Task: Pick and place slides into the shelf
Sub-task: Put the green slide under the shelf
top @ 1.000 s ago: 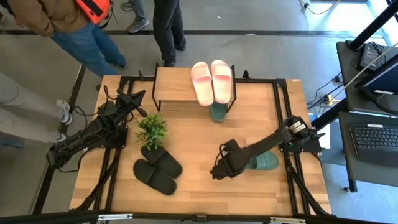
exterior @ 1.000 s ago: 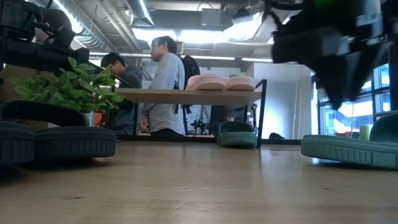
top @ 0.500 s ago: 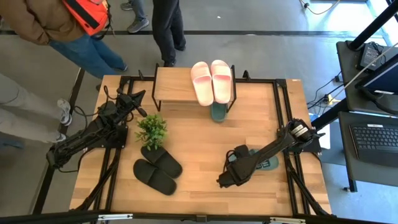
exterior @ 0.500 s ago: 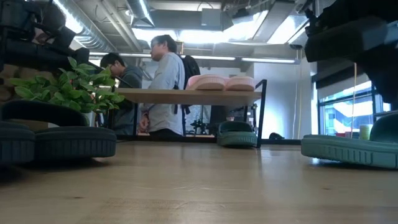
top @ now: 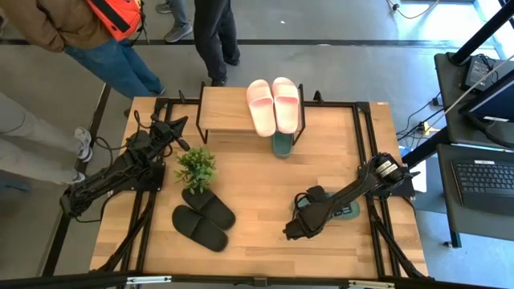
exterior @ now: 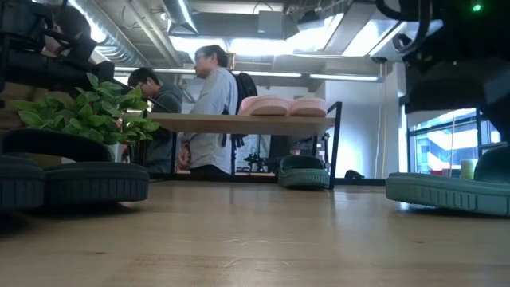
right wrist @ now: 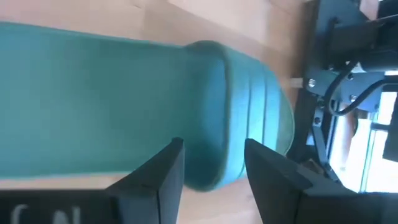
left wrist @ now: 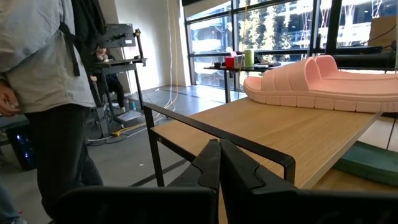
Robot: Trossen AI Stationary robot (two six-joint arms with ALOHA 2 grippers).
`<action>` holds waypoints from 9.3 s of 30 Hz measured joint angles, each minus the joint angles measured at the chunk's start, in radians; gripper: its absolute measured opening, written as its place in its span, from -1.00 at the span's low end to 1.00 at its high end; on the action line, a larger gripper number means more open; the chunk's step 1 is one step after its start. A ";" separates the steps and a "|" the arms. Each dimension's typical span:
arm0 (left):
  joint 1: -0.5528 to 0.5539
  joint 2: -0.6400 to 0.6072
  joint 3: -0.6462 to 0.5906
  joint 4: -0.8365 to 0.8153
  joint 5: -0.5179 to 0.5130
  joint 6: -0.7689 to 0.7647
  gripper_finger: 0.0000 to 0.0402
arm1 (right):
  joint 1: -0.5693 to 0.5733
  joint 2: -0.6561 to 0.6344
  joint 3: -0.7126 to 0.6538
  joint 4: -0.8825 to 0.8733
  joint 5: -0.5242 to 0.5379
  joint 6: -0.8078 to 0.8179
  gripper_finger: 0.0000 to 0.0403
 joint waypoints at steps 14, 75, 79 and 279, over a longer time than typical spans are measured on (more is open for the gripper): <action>0.000 0.000 0.000 0.000 0.000 0.000 -1.00 | 0.000 0.000 -0.107 0.016 -0.093 -0.004 -0.21; 0.000 0.000 0.000 0.000 0.000 0.002 -1.00 | -0.255 -0.007 0.346 0.355 0.585 -1.267 -0.94; 0.000 0.000 0.000 0.000 0.000 0.002 -1.00 | -0.302 -0.007 0.346 0.445 0.595 -1.402 -0.94; 0.000 0.005 0.000 0.000 0.000 0.003 -1.00 | -0.221 0.246 0.271 0.709 0.564 -1.598 0.25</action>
